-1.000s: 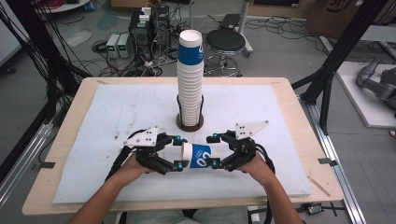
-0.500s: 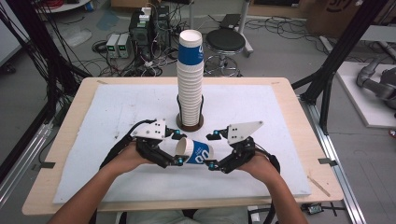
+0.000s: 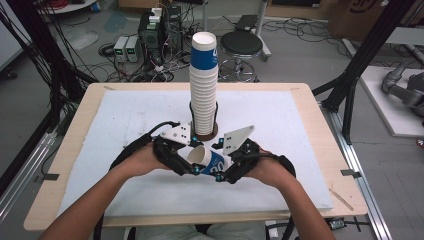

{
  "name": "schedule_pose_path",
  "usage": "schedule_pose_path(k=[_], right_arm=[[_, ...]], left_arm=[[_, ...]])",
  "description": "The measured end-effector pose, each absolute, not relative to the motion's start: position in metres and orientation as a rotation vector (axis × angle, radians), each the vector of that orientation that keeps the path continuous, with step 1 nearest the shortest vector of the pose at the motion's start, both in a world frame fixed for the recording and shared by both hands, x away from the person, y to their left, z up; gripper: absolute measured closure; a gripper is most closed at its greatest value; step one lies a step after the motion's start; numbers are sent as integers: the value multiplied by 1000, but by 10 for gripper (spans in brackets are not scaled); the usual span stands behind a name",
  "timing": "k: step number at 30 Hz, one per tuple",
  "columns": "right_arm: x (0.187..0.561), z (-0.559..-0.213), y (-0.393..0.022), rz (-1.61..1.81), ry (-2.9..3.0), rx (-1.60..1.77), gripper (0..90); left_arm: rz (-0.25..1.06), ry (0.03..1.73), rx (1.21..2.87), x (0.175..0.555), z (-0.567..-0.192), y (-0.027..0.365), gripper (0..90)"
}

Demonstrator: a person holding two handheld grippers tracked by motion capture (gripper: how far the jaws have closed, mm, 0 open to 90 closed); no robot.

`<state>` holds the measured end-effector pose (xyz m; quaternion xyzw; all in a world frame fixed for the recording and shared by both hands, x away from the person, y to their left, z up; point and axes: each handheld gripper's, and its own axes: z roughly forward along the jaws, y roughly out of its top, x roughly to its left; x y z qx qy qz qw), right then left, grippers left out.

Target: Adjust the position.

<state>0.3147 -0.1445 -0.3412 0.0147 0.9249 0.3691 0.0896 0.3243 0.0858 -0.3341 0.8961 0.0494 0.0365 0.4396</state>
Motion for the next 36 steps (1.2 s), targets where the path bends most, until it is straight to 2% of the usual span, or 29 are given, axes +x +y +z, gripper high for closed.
schedule_pose_path(k=[4, 6, 10, 12, 24, 29, 36], right_arm=[[317, -344, -139, 1043, 2769, 41, 194], [318, -347, -134, 1000, 2793, 37, 243], [318, -348, -131, 982, 2800, 32, 250], [318, -348, -129, 970, 2817, 17, 294], [318, -352, -126, 918, 2833, 40, 327], [320, -354, -135, 1031, 2809, 78, 322], [326, -355, -161, 1205, 2767, 180, 316]], left_arm=[[98, 114, 2258, 324, -334, 82, 293], [96, 110, 2276, 324, -334, 80, 293], [94, 113, 2280, 323, -334, 77, 292], [101, 107, 2290, 323, -333, 76, 292], [119, 95, 2308, 321, -335, 72, 307], [124, 120, 2227, 321, -337, 78, 221], [128, 214, 2027, 321, -342, 102, 199]])
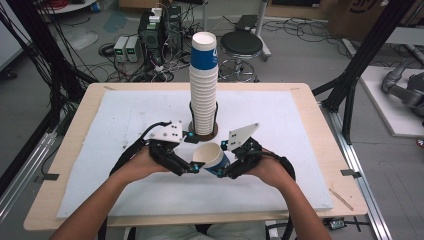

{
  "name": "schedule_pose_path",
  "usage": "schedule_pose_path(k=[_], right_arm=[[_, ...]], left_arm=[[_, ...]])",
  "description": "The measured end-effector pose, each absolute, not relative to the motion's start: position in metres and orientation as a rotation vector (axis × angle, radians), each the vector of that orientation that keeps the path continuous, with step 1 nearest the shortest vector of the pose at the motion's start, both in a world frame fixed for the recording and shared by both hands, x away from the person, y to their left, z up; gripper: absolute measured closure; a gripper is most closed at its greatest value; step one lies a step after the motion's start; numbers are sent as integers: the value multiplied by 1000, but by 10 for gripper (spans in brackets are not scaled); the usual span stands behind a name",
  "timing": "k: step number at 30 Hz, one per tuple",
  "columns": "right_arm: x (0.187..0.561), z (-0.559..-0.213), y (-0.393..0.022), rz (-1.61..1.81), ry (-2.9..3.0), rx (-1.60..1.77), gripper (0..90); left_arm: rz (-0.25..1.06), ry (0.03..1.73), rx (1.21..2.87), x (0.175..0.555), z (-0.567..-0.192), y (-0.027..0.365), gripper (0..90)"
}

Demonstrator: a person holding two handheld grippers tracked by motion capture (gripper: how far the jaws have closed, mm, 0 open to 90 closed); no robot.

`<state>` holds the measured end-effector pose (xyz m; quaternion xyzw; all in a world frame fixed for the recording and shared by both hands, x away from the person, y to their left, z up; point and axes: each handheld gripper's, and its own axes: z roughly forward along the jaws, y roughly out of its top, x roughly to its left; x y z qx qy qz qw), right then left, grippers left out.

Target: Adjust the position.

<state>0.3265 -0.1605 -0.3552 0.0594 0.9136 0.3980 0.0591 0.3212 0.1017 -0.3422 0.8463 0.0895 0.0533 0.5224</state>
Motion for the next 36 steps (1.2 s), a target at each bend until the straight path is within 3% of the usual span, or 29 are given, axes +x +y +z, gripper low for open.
schedule_pose_path(k=[2, 16, 36], right_arm=[[328, -355, -168, 1251, 2750, 211, 315], [329, -361, -198, 1422, 2608, 343, 313], [323, -371, -245, 1527, 2352, 555, 309]], left_arm=[[144, 275, 1929, 322, -347, 114, 189], [242, 422, 1713, 321, -369, 156, 188], [328, 560, 1617, 317, -394, 191, 170]])
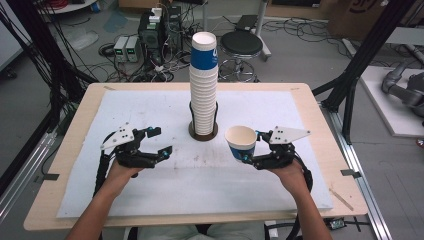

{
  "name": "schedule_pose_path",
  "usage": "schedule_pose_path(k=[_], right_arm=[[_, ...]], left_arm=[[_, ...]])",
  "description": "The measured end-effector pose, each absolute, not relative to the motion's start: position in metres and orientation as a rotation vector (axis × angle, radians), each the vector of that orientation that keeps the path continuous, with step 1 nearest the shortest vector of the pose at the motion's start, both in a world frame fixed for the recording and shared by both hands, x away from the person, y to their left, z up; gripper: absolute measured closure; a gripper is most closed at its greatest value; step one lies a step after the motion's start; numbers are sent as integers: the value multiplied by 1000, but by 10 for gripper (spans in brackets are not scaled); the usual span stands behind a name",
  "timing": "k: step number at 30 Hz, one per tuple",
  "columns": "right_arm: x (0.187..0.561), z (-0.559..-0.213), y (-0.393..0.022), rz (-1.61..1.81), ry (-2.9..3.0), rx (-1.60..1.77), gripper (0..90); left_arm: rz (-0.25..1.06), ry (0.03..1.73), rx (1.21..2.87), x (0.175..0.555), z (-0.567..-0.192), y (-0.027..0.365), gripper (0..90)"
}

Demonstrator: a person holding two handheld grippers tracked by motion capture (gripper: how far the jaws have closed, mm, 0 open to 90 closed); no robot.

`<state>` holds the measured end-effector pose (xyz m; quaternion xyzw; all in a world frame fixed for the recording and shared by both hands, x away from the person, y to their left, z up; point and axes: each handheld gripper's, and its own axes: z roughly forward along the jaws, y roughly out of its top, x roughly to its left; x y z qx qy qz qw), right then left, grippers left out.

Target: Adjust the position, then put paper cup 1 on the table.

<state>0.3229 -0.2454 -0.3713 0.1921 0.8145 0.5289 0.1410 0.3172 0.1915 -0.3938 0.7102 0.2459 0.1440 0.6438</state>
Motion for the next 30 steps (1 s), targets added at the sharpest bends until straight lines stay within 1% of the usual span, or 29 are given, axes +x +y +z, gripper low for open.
schedule_pose_path(k=[4, 9, 17, 30], right_arm=[[322, -372, -252, 1538, 2325, 575, 309], [323, -371, -256, 1552, 2301, 589, 308], [320, -368, -256, 1557, 2284, 582, 308], [322, -368, -263, 1555, 2238, 608, 307]], left_arm=[[342, 593, 1603, 318, -401, 201, 170], [355, 608, 1578, 317, -399, 207, 170], [357, 597, 1577, 317, -398, 206, 170], [358, 629, 1558, 318, -400, 210, 167]])
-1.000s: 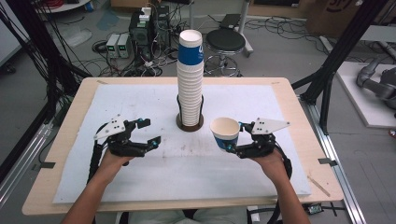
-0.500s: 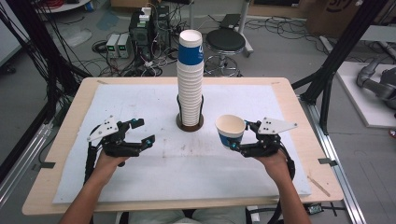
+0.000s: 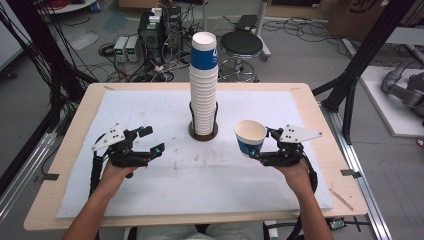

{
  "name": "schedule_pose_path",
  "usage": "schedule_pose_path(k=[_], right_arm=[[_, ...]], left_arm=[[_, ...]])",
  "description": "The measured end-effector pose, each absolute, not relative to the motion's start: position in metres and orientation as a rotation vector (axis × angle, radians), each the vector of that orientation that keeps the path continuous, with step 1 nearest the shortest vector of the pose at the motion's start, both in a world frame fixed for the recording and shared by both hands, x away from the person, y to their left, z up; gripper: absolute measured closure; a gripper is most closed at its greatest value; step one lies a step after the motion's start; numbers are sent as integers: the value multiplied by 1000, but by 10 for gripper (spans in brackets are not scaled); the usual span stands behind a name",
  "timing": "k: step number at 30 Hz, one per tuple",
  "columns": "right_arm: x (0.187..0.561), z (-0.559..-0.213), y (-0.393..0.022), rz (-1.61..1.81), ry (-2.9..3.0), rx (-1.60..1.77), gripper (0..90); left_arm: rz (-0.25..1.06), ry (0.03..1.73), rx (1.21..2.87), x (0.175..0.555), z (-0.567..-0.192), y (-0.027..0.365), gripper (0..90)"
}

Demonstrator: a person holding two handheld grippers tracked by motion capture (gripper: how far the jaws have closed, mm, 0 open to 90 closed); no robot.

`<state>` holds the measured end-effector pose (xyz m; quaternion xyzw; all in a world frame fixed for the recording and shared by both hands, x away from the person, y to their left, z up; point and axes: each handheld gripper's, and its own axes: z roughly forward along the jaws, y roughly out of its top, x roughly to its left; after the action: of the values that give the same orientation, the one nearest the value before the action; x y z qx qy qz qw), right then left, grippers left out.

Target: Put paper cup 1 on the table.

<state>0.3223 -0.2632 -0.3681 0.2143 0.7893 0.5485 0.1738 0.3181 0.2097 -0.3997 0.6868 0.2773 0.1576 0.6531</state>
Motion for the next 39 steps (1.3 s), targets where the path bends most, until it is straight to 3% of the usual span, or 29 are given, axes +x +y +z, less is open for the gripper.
schedule_pose_path(k=[12, 27, 39], right_arm=[[336, -373, -284, 1516, 2110, 750, 304], [361, -416, -320, 1403, 2003, 1069, 300], [373, -436, -321, 1278, 2098, 1152, 293]], left_arm=[[363, 623, 1565, 317, -400, 208, 167], [353, 626, 1585, 318, -404, 206, 168], [335, 634, 1589, 318, -408, 204, 169]])
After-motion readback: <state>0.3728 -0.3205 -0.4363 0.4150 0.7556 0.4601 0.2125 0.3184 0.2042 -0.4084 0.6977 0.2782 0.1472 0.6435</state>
